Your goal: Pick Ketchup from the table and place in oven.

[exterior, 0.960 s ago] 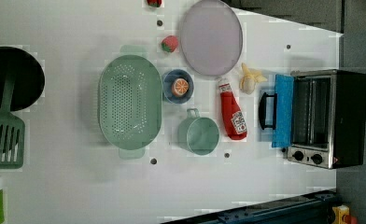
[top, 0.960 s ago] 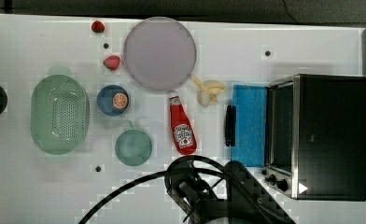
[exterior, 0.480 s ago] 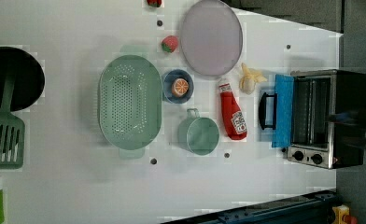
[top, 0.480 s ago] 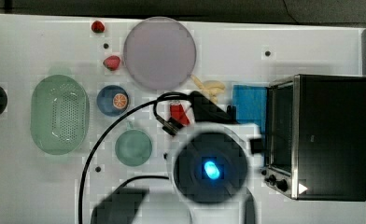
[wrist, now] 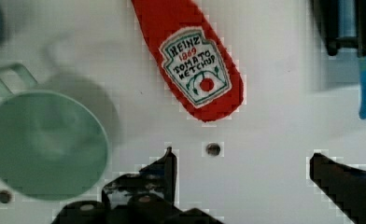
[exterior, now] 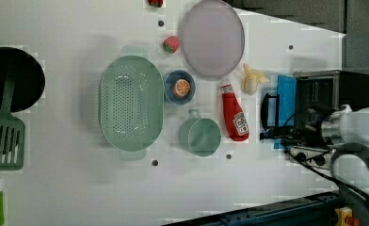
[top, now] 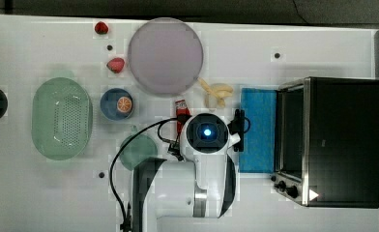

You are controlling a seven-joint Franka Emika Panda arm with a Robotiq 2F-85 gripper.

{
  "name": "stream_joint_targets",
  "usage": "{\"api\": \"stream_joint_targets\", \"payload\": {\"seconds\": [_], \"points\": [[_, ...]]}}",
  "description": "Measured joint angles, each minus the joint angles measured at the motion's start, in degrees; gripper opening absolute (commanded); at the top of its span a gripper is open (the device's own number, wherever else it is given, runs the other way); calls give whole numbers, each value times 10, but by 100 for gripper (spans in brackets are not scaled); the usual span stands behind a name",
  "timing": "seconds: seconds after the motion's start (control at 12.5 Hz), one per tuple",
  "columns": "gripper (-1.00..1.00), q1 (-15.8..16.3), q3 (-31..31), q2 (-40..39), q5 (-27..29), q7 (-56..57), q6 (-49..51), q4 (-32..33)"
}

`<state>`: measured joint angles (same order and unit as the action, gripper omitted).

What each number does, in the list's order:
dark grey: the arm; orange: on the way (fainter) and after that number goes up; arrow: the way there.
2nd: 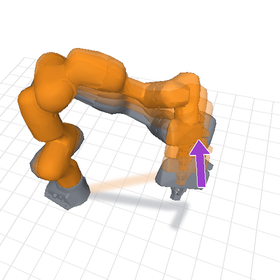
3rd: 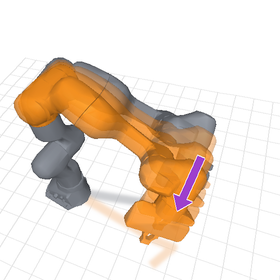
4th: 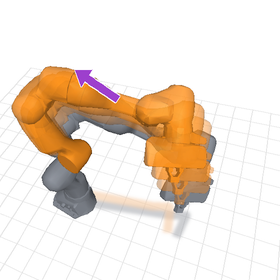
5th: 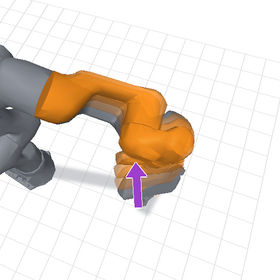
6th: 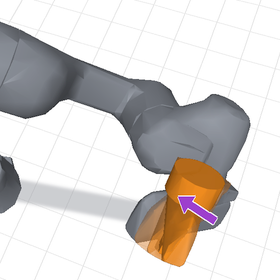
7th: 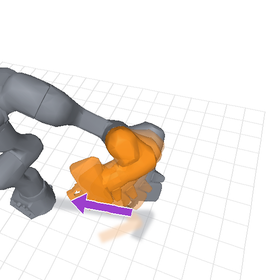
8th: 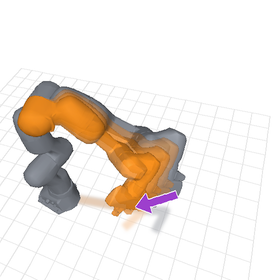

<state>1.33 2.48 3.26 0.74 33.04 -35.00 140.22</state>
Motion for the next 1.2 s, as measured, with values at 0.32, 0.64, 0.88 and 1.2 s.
{"api": "stream_joint_targets", "payload": {"seconds": [0.32,0.64,0.88,1.2], "points": [[100,1,-15,-33,-16,113,-109,13],[100,6,-10,-110,-5,168,-214,4],[100,1,-9,-192,-12,169,-284,17],[100,7,-24,-252,-14,175,-339,21]]}}
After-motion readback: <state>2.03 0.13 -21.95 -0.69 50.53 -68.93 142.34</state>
